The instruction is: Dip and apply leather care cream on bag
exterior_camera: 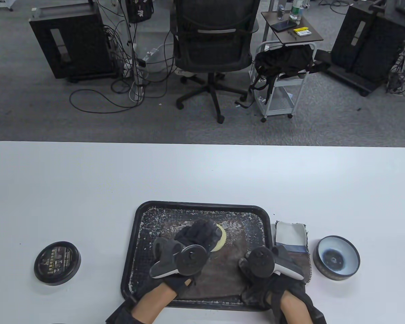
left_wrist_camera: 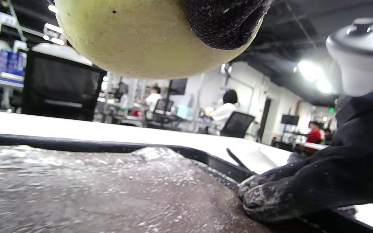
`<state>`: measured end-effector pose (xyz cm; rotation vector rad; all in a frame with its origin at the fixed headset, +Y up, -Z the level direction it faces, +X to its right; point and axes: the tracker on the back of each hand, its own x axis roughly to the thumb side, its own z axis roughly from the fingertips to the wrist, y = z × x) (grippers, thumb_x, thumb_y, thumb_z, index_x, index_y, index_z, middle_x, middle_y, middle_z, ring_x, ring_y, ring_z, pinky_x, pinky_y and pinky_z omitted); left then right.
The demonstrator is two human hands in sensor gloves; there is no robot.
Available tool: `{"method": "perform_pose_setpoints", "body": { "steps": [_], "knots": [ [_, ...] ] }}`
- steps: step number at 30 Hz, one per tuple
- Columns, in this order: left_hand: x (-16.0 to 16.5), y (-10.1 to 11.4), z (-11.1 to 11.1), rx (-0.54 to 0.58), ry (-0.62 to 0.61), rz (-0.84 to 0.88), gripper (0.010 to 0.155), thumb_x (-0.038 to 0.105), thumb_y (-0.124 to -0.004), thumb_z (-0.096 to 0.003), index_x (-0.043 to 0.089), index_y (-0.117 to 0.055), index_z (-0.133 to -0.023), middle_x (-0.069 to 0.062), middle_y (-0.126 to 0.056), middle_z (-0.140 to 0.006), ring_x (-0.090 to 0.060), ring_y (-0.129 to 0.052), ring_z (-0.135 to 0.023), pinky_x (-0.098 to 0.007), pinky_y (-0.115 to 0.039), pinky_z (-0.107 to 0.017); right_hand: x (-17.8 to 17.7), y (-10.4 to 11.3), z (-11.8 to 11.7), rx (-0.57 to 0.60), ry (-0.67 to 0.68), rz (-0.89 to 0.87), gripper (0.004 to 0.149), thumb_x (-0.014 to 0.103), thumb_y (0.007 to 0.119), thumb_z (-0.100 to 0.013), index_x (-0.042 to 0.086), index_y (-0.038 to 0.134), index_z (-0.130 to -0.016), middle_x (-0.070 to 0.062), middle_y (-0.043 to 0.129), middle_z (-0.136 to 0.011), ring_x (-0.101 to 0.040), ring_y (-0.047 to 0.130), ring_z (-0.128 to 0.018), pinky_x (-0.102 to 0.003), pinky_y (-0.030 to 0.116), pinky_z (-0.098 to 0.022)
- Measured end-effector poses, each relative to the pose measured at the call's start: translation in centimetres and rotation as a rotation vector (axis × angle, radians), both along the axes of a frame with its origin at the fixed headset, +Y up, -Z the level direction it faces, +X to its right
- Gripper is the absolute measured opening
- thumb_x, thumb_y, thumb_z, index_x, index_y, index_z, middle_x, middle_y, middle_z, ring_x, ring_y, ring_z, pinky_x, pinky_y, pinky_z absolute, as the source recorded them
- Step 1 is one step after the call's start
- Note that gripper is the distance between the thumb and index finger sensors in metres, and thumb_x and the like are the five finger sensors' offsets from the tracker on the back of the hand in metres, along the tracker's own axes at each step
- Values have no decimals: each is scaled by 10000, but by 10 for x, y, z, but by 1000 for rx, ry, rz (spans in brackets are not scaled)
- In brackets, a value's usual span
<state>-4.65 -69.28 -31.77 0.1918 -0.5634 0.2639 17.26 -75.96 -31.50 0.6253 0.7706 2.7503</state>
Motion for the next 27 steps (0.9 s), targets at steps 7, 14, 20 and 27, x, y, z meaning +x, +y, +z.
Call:
{"method": "perform_pose_setpoints", "body": {
  "steps": [7,14,20,27],
  "knots": [
    [51,-19,-26,-51,37,-26,576,324,-788,-422,322,-641,-979,52,-581,-1104,-302,-578,-1024,-542,-617,-685,8,1,-4,-38,14,-80,828,394,941,-343,138,612,-1059,-234,357,-1103,-574,320,-945,-677,265,-579],
    [83,-39,-45,-81,52,-148,581,326,-780,-427,342,-618,-984,74,-552,-1112,-280,-538,-1044,-540,-598,-703,12,0,-5,-67,4,-136,741,388,932,-353,173,703,-1024,-232,358,-1114,-590,287,-938,-682,231,-562],
    [96,-56,-49,-106,35,-253,586,314,-777,-429,320,-606,-990,37,-559,-1109,-294,-563,-1032,-528,-592,-709,8,-1,-3,-65,17,-118,743,387,910,-369,157,665,-1032,-124,329,-1130,-551,272,-962,-701,204,-552],
    [96,-60,-50,-98,59,-362,571,285,-782,-424,326,-634,-974,37,-599,-1095,-297,-602,-1020,-536,-559,-724,9,-1,-4,-96,-18,-128,731,426,878,-387,165,660,-1034,-103,381,-1115,-519,261,-969,-684,180,-559]
  ]
}}
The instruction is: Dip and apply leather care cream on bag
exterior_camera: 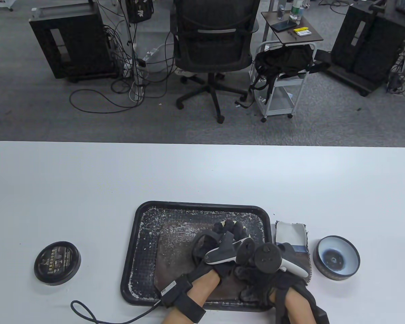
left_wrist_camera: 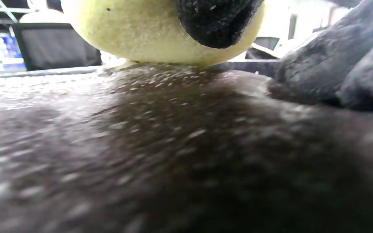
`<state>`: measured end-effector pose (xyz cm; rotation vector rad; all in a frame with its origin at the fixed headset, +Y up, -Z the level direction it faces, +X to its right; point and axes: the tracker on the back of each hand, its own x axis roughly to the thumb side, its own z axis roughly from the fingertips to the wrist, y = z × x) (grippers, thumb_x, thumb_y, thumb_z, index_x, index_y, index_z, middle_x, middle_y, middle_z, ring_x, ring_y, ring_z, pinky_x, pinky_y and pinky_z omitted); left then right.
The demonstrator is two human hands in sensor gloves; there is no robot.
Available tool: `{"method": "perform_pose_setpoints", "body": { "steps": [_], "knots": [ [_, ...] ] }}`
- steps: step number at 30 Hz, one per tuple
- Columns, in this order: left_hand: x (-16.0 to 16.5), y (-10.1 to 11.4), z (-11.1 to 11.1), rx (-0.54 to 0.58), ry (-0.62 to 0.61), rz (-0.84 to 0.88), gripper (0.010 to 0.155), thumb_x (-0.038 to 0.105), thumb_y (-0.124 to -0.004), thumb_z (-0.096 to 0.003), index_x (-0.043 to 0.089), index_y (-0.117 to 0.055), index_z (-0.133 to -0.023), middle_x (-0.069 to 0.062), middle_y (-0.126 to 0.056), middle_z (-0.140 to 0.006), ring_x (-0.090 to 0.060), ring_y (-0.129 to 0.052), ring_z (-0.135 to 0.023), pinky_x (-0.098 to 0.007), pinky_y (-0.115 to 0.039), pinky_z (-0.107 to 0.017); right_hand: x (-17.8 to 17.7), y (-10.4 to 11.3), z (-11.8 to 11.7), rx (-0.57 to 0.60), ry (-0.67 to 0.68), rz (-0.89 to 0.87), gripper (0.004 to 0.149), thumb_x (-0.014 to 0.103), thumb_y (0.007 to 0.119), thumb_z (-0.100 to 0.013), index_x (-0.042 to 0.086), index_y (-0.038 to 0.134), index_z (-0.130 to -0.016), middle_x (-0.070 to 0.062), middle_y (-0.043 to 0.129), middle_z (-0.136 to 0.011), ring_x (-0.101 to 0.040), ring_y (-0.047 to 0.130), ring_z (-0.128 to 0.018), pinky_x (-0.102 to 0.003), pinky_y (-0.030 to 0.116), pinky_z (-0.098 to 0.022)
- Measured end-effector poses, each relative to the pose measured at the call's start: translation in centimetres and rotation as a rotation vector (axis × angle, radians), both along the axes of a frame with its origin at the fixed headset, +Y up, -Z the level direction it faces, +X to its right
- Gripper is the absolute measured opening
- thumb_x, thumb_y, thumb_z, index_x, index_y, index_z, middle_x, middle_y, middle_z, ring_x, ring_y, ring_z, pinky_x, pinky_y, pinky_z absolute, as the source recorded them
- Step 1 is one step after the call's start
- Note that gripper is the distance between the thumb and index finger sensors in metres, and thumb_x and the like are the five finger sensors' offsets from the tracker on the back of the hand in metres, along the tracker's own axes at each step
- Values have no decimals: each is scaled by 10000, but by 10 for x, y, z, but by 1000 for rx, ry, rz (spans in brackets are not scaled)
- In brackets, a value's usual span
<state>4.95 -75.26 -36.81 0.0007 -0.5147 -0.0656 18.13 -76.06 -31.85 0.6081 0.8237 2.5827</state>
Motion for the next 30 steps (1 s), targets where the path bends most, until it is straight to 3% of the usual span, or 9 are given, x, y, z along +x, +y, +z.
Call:
{"method": "perform_pose_setpoints", "body": {
  "steps": [12,18,25,30],
  "knots": [
    [-30,-3,-6,-21,85,-64,567,287,-776,-422,339,-635,-969,51,-602,-1091,-286,-614,-1017,-535,-576,-719,-1,0,0,-9,-23,11,732,432,876,-389,184,643,-1037,-74,389,-1110,-492,260,-975,-667,174,-569],
    [-62,-10,-11,-117,196,-89,575,304,-762,-428,356,-592,-975,70,-562,-1098,-266,-579,-1029,-528,-561,-724,0,0,0,-17,-30,4,728,431,874,-391,185,645,-1036,-67,392,-1109,-485,257,-975,-660,168,-570],
    [-73,-6,-10,-114,297,-139,576,298,-769,-424,351,-604,-974,66,-569,-1097,-266,-571,-1031,-533,-547,-726,0,0,0,-22,-38,-1,724,429,872,-392,186,647,-1035,-62,394,-1108,-481,254,-975,-655,163,-571],
    [-82,-4,-9,-154,366,-85,583,291,-771,-423,347,-596,-976,62,-555,-1099,-270,-554,-1034,-538,-534,-727,-1,-1,0,-28,-44,-10,710,419,869,-395,185,656,-1030,-58,403,-1106,-477,258,-974,-649,164,-569]
  ]
}}
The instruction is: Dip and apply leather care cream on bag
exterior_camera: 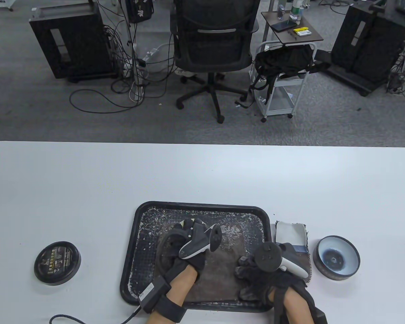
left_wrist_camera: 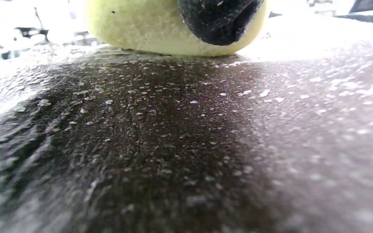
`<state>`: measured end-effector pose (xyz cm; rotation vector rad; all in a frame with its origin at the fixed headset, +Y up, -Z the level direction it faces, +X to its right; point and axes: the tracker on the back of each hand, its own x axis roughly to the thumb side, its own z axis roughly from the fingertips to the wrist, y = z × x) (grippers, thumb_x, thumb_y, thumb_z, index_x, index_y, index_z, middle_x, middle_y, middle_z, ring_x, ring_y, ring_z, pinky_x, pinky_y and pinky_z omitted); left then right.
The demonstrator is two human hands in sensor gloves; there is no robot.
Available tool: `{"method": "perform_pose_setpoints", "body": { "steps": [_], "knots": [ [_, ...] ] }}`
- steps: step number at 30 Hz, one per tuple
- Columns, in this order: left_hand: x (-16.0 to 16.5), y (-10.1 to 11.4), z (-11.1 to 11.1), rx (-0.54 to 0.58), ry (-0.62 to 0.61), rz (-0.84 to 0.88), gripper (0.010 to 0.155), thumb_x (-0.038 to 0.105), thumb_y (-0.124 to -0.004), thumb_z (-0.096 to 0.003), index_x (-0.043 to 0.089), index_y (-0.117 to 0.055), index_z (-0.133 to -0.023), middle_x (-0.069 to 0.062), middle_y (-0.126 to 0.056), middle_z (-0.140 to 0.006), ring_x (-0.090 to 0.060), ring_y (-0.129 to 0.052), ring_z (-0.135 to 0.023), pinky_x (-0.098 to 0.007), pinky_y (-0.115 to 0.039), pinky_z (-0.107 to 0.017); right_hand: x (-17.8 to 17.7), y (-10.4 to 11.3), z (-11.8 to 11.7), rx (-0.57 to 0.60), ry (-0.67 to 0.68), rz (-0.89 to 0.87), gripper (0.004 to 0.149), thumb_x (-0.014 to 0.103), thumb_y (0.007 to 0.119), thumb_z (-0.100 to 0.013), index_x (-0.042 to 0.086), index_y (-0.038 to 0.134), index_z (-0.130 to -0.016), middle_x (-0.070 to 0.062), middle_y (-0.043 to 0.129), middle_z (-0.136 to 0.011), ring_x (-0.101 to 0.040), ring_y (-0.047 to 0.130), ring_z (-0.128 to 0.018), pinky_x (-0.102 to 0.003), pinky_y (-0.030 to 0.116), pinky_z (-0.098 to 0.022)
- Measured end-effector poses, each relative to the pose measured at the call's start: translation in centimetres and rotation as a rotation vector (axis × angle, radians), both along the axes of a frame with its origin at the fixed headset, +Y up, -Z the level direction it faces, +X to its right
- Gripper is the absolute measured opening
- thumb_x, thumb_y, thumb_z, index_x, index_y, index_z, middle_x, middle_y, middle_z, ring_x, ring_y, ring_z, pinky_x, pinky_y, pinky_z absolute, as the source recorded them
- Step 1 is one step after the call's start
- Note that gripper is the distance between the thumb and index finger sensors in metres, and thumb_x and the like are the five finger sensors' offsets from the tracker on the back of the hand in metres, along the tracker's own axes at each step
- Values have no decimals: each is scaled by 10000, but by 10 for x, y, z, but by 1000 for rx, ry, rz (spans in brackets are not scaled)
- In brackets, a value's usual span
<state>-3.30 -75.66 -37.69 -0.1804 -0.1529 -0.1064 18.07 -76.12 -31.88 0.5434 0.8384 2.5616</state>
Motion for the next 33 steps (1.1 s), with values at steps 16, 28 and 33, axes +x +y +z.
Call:
{"method": "perform_pose_setpoints", "body": {
  "steps": [16,28,33],
  "knots": [
    [-33,9,-2,-34,227,25,598,305,-771,-420,325,-571,-983,18,-562,-1088,-301,-610,-1006,-531,-601,-697,-7,0,3,99,-27,58,761,457,875,-378,172,626,-1038,-57,458,-1096,-491,341,-973,-679,236,-575],
    [-67,9,-3,-73,406,21,600,307,-769,-421,312,-566,-985,1,-562,-1084,-318,-613,-999,-533,-608,-690,-29,-5,10,251,-6,243,824,511,831,-372,184,490,-1048,-101,338,-1085,-539,390,-963,-759,319,-584],
    [-81,9,-3,-94,480,9,601,307,-771,-418,288,-571,-984,-41,-588,-1070,-338,-661,-975,-534,-641,-671,-30,-6,10,248,-8,246,823,508,827,-376,186,477,-1047,-130,282,-1095,-536,378,-965,-757,307,-586]
  ]
}}
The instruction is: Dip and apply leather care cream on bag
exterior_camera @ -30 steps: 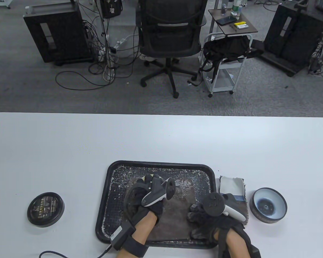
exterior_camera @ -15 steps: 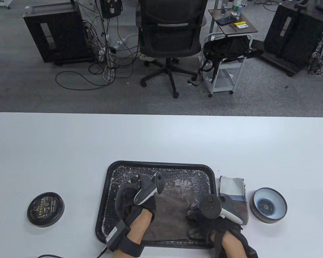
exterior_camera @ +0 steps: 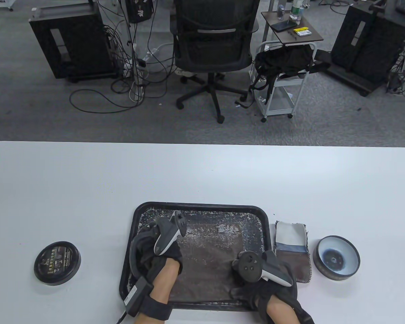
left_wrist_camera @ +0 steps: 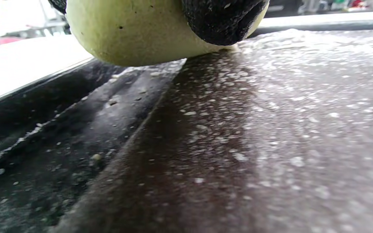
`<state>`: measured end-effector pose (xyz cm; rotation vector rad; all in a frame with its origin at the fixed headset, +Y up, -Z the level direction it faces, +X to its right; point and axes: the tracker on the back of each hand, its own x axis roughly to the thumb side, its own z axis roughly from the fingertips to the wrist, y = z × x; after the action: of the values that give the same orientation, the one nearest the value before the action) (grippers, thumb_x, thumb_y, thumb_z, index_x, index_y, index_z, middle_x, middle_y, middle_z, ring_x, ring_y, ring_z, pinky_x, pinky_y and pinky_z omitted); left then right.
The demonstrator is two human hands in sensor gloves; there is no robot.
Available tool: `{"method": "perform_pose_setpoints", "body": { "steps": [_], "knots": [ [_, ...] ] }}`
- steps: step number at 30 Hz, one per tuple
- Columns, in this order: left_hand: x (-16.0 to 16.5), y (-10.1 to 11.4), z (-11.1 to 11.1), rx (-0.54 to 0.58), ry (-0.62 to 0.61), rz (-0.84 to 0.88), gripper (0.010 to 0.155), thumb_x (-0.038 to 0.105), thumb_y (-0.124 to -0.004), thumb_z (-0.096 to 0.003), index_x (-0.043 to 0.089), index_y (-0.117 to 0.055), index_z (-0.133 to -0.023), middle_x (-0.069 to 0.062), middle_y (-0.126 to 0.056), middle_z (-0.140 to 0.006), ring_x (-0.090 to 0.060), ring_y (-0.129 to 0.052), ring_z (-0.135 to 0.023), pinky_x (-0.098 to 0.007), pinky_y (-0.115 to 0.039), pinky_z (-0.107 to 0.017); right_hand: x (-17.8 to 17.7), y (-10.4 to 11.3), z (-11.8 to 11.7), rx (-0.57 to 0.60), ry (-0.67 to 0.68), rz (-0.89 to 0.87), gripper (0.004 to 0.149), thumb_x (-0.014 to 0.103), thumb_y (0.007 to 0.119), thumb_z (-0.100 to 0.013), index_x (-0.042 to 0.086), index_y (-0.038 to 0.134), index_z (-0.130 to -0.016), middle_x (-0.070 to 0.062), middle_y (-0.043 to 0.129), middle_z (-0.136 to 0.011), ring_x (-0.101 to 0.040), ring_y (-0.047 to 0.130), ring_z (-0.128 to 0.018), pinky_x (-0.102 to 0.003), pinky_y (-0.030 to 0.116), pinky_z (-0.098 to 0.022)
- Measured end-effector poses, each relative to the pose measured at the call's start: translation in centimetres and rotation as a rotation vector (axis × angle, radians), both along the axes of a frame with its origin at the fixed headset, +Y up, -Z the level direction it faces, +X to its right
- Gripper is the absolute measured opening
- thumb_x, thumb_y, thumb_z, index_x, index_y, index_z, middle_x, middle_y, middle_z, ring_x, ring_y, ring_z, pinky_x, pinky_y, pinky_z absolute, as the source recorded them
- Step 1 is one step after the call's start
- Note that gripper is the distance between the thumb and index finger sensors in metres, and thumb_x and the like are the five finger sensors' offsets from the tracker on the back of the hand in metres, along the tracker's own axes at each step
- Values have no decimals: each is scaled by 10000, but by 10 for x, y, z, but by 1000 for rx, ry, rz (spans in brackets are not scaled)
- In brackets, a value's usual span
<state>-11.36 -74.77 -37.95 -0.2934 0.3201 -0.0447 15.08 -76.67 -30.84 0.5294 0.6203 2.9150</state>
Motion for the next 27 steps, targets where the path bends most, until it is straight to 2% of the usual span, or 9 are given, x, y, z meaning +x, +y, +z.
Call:
{"method": "perform_pose_setpoints", "body": {
  "steps": [4,11,18,22,27],
  "knots": [
    [10,1,1,7,-45,-53,595,300,-787,-409,267,-604,-974,-66,-623,-1052,-354,-694,-952,-534,-662,-655,0,-1,1,-4,-5,4,852,510,817,-376,185,410,-1052,-198,169,-1091,-531,354,-965,-752,287,-584],
    [43,-3,5,-19,-158,-216,584,307,-790,-408,260,-631,-968,-71,-642,-1042,-359,-721,-931,-517,-690,-635,-1,-2,1,-12,-2,8,862,500,817,-377,163,399,-1051,-195,225,-1099,-537,348,-963,-759,278,-585],
    [72,-7,12,13,-251,-222,583,312,-787,-408,234,-628,-964,-92,-653,-1027,-369,-761,-900,-508,-724,-609,-1,-3,0,-23,0,-6,857,492,821,-381,149,413,-1051,-197,242,-1102,-540,337,-962,-762,269,-580],
    [97,-8,18,5,-356,-239,578,324,-785,-409,251,-634,-962,-82,-652,-1027,-362,-762,-898,-495,-731,-606,-1,-4,-1,-27,0,-14,855,489,820,-382,146,414,-1051,-198,242,-1101,-541,329,-962,-762,260,-576],
    [123,-6,27,51,-552,-138,583,323,-779,-407,288,-618,-967,-26,-629,-1050,-334,-722,-930,-490,-701,-629,0,-5,-1,-36,1,-21,854,486,816,-386,141,409,-1052,-194,234,-1102,-541,314,-962,-760,243,-576]
  ]
}}
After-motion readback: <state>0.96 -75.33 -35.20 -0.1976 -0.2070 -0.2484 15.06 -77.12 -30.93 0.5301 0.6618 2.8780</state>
